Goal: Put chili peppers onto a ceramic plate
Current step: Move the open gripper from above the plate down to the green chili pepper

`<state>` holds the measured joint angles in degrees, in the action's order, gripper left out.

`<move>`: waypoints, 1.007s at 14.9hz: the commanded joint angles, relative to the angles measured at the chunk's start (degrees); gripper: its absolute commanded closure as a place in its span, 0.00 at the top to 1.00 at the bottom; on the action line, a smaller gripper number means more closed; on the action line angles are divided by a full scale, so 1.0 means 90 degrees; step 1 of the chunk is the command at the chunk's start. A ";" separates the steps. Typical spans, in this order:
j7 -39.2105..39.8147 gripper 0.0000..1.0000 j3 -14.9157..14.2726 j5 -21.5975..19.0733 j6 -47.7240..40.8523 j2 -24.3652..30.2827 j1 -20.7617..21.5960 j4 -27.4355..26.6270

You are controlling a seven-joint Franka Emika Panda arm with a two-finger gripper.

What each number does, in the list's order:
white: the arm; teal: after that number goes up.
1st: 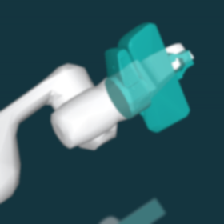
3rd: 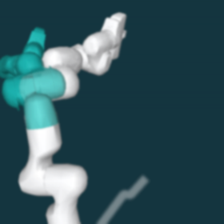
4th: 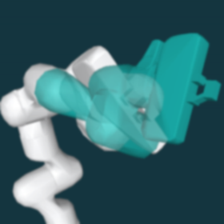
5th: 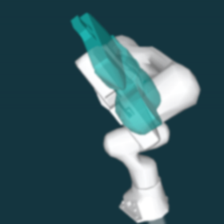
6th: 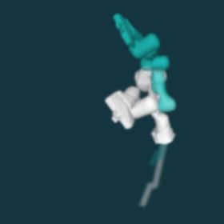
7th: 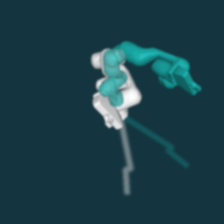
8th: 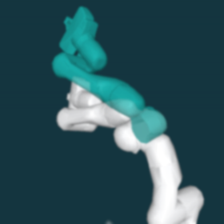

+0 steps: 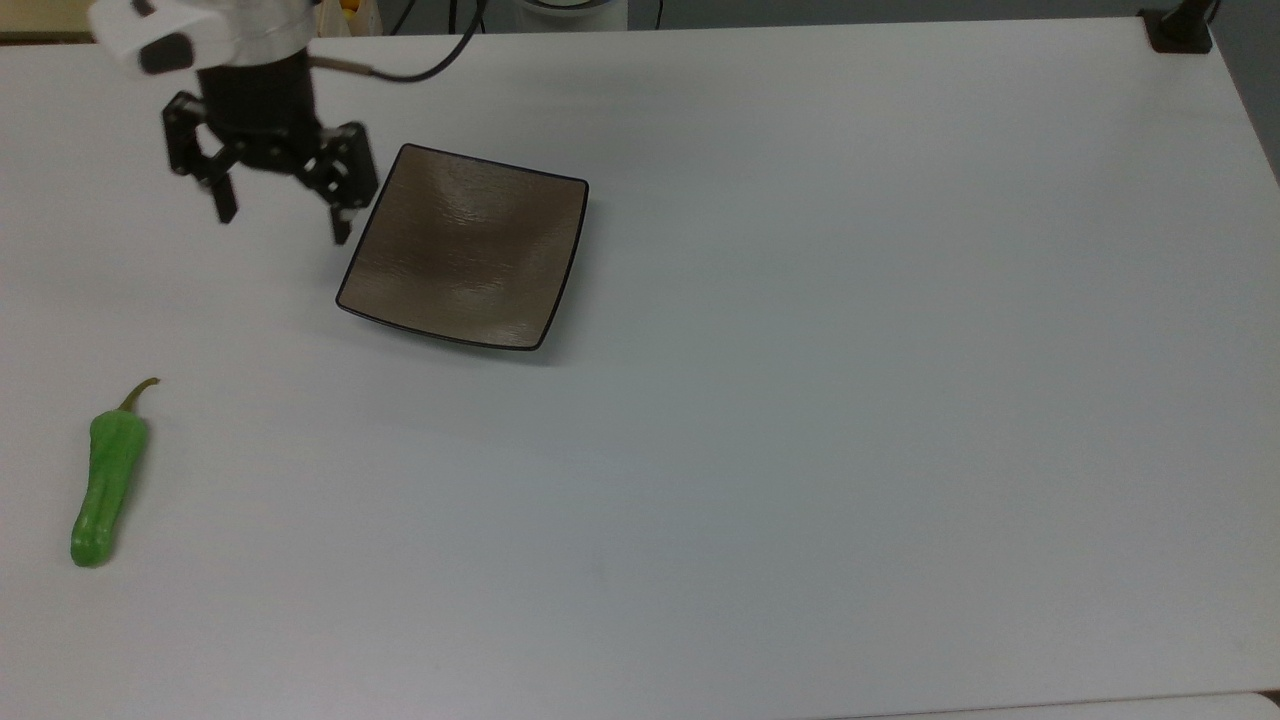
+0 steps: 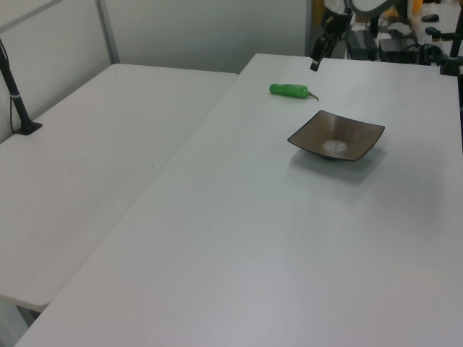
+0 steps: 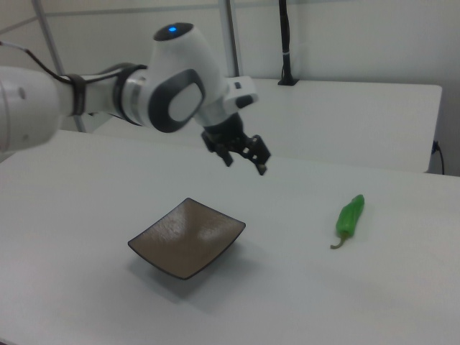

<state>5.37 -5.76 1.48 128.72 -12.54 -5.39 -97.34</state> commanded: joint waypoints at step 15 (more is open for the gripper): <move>-0.0167 1.00 -0.0073 -0.0018 0.3852 -0.4210 -0.1207 0.2747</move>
<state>4.95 -6.00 1.44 163.07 -45.95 -15.97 -78.47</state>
